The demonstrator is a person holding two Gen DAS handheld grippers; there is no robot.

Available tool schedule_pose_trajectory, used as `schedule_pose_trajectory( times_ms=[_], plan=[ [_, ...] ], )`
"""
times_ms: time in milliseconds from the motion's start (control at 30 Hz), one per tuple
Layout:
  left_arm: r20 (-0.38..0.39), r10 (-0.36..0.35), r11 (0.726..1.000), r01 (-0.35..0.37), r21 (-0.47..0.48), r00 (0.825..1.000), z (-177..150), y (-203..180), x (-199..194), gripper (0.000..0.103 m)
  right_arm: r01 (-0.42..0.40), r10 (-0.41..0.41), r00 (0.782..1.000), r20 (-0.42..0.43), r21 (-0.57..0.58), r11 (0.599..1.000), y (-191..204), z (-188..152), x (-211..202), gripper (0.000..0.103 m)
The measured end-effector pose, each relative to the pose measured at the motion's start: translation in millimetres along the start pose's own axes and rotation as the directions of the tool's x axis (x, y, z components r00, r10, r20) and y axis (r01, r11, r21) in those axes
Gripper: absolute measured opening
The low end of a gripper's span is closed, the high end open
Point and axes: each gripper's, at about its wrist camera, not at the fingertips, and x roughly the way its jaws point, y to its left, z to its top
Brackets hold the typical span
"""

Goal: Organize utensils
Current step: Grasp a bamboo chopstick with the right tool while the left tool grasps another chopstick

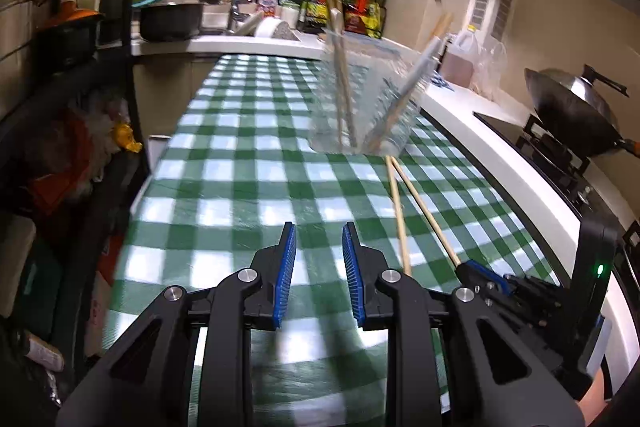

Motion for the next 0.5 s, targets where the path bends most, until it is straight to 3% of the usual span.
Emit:
schedule_pose_trajectory(
  times_ms=[233,500],
  plan=[
    [-0.020,-0.066,0.996,0.067,0.060,0.998,-15.5,-29.9,15.8,0.024,0.012,-0.013,1.000,0.022,0.039,0.999,-27.6,-5.2,-5.0,0.006],
    [-0.054,-0.065,0.993,0.070,0.099,0.996,-28.0,-50.7,35.5,0.024,0.025,-0.026,0.999,0.042,0.031,0.999,-44.0,-12.0,-10.3,0.007]
  ],
)
